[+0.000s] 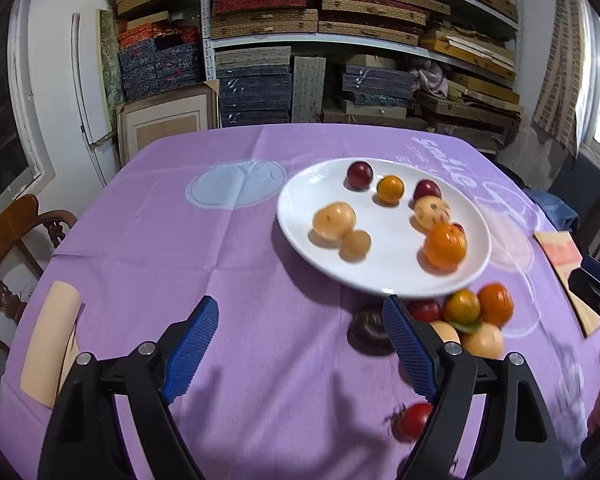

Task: Organize fruits
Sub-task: 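Withdraw both tools from the plate toward the fruit cluster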

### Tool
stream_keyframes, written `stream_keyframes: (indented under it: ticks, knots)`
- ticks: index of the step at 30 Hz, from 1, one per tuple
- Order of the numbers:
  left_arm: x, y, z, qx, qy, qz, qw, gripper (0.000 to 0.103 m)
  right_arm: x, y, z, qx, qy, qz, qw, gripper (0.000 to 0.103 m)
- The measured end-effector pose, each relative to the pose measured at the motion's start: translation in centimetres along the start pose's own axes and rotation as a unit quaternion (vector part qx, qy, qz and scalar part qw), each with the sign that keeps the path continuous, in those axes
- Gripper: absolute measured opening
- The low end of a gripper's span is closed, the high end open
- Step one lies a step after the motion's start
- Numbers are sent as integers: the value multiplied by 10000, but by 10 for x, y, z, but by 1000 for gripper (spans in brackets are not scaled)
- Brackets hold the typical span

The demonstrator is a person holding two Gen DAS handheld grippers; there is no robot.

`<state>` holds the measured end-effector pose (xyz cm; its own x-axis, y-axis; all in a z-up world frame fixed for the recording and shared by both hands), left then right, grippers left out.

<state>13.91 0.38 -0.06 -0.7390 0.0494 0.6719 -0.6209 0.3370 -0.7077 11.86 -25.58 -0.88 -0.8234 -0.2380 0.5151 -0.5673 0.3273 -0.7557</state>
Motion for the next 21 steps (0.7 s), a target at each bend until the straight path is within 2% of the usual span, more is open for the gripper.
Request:
stream_keyframes:
  ticks: [4, 9, 14, 18, 21]
  knots:
    - [21, 28, 34, -443, 71, 57, 9990, 85, 2, 27, 18, -150, 143, -143, 9997, 90]
    - [15, 49, 63, -677, 177, -32, 9975, 85, -2, 30, 28, -317, 118, -198, 9992, 92]
    - [2, 59, 72, -779, 456, -251, 9956, 85, -9, 28, 33, -359, 164, -285, 9988, 93]
    - [3, 67, 80, -926, 680, -288, 9930, 85, -11, 26, 40, -523, 153, -345, 9979, 93]
    - [3, 70, 83, -991, 719, -277, 9921, 85, -12, 26, 43, -569, 173, -337, 9977, 94]
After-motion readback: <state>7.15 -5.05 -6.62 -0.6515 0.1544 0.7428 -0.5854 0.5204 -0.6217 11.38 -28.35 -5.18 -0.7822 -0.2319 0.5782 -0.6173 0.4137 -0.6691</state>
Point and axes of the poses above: each gripper's, at about its wrist camera, not at the fingertips, and x roughly against the way its jaws point, z to its right, y to its underside, the point moved 7 cm from there along -x, roughly the way its jaws point, and after that the axes turned 15 degrees about -x, right-handed, at the moved point
